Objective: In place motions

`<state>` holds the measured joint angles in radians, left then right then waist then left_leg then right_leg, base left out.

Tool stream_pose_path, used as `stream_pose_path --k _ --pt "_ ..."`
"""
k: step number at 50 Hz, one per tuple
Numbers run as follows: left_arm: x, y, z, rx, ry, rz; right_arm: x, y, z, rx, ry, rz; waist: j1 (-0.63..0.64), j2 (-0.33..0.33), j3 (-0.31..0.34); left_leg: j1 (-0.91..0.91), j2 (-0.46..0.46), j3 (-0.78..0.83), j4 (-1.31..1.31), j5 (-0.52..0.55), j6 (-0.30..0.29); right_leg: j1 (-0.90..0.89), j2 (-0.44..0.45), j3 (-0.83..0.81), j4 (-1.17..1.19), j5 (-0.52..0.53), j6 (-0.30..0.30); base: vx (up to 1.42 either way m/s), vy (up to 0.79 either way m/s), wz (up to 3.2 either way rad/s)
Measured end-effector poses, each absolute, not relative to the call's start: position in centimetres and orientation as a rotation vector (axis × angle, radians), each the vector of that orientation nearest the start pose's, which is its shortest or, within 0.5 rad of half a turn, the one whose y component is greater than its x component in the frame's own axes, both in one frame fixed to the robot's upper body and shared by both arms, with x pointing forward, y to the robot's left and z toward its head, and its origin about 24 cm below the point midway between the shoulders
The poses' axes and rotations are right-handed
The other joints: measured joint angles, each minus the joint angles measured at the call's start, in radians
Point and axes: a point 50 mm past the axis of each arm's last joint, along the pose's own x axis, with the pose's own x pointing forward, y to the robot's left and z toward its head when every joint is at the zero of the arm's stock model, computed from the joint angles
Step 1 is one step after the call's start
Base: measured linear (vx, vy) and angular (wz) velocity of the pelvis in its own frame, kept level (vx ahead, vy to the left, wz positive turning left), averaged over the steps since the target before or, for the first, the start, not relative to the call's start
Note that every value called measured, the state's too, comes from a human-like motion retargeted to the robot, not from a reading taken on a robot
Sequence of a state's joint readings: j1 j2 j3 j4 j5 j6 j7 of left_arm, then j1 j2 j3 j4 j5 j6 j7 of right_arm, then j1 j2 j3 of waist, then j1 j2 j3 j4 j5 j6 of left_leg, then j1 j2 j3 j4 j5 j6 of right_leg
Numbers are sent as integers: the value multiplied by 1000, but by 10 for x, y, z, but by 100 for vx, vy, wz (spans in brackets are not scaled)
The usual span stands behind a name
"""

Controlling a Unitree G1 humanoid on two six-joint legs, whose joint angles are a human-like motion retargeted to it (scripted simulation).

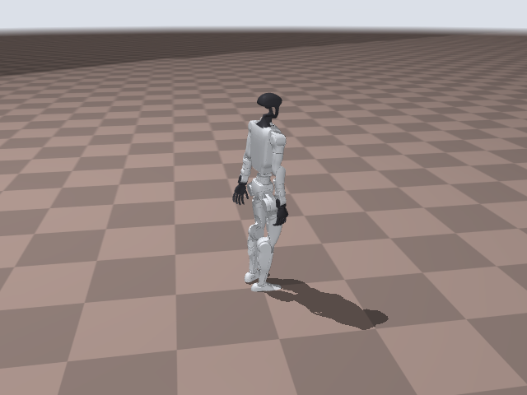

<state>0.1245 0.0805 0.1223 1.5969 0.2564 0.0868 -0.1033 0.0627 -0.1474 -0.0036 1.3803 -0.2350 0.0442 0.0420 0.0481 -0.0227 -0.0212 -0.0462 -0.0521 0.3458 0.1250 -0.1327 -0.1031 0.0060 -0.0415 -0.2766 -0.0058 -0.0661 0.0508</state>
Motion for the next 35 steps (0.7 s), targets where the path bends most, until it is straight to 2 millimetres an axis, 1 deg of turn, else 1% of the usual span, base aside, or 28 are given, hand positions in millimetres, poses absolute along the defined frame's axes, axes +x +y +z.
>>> stream_pose_path --k 2,7,12,15,19,25,27,30,31,32,33,35 --pt "-52 178 -177 63 1792 -108 15 -206 -179 -271 1533 93 8 -1 0 13 -1 6 -15 -2 9 6 3 0 1 0 -3 5 0 -14" --pt "-34 181 -179 114 1730 -141 -10 -199 -179 -276 1627 126 26 -7 -19 30 1 14 -37 -8 11 13 13 8 -3 3 -8 7 -2 -10" --pt "-13 181 -181 107 1657 -147 -21 -201 -178 -364 1674 165 16 -11 -29 36 8 24 -36 -15 7 14 20 15 -3 9 -12 0 0 0" --pt "-3 182 -181 100 1621 -146 -22 -204 -178 -392 1679 175 9 -14 -31 39 13 30 -31 -19 2 13 24 25 -1 14 -14 0 -2 -22" --pt "2 185 -181 106 1600 -146 -20 -205 -178 -370 1681 162 1 -13 -40 42 25 53 -27 -23 -6 9 31 33 -4 25 -20 0 -3 -30" --pt "9 191 -180 119 1575 -151 -9 -207 -178 -349 1654 123 13 -8 -32 21 38 75 -9 -11 -5 3 36 10 -13 46 -32 -5 -2 -18" --pt "18 193 -180 136 1551 -158 -3 -208 -178 -363 1635 122 12 -14 -19 -5 32 63 9 -7 3 5 24 -25 -21 49 -31 -12 1 67" --pt "34 193 -179 178 1506 -180 -2 -213 -177 -380 1617 117 11 -22 5 -41 23 47 24 -13 8 10 -3 -103 -26 43 -26 -15 6 149" --pt "39 192 -179 190 1491 -191 -5 -215 -177 -387 1623 119 17 -25 11 -44 26 75 22 -21 13 12 -14 -134 -28 41 -24 -15 11 184" --pt "43 190 -179 201 1477 -202 -8 -218 -176 -395 1632 124 23 -30 16 -38 39 143 20 -29 14 14 -25 -165 -29 37 -22 -12 14 197" --pt "46 188 -179 210 1465 -213 -12 -220 -176 -405 1647 133 29 -35 15 -16 70 288 17 -35 5 14 -38 -198 -30 33 -19 -11 16 215" --pt "48 184 -179 228 1445 -234 -22 -224 -174 -428 1683 153 30 -41 9 14 101 444 11 -41 -25 17 -61 -268 -30 19 -12 -9 17 249"
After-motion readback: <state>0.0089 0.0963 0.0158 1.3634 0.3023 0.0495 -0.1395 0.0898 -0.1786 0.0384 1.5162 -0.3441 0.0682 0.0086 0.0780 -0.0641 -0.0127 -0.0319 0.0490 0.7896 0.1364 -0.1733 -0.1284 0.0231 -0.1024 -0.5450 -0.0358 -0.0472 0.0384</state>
